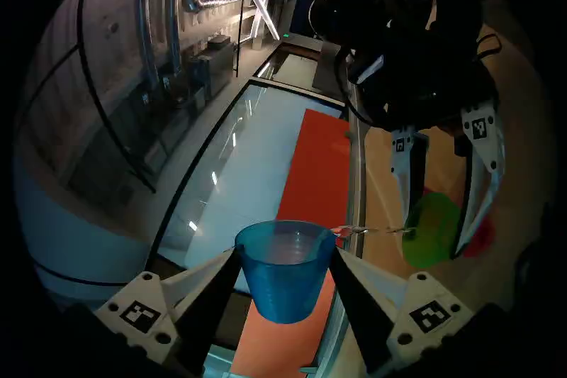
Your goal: Pour water
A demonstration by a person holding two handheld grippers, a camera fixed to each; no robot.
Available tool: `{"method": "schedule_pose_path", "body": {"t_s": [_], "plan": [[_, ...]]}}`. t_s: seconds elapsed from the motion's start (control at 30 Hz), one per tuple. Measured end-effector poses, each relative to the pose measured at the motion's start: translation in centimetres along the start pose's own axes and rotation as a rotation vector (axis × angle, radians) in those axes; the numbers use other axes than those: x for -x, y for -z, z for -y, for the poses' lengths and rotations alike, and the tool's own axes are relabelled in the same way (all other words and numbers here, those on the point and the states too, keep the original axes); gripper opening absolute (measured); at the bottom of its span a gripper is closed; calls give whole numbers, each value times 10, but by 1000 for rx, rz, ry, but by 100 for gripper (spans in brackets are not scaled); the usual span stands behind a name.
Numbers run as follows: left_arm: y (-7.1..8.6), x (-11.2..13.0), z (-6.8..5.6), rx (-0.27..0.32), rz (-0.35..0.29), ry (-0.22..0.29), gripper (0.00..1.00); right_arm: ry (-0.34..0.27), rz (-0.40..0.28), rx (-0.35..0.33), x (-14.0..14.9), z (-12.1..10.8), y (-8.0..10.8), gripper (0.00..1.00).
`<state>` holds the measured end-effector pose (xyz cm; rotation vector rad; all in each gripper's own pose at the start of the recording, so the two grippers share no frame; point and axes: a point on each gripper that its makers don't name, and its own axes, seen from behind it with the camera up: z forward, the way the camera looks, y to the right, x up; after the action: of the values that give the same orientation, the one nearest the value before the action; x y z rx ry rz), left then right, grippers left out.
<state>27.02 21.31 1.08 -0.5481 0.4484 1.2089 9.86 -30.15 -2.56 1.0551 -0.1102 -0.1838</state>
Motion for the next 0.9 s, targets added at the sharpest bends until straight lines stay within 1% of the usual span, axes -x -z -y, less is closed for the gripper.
{"method": "schedule_pose_path", "body": {"t_s": [0.2, 0.3, 0.5, 0.8, 0.9], "plan": [[0, -1, 2, -6, 1, -24, 86, 2, -1, 1, -1, 0, -1, 90], [0, -1, 3, -6, 1, -28, 86, 2, -2, 2, -1, 0, -1, 90], [0, -1, 7, -10, 0, -47, 86, 3, -3, 2, -2, -1, -1, 90], [2, -5, 8, -16, -2, -80, 86, 6, -6, 2, -3, -1, -1, 90], [2, -7, 6, -15, -4, -91, 86, 6, -7, 2, -5, -2, -2, 90]]}}
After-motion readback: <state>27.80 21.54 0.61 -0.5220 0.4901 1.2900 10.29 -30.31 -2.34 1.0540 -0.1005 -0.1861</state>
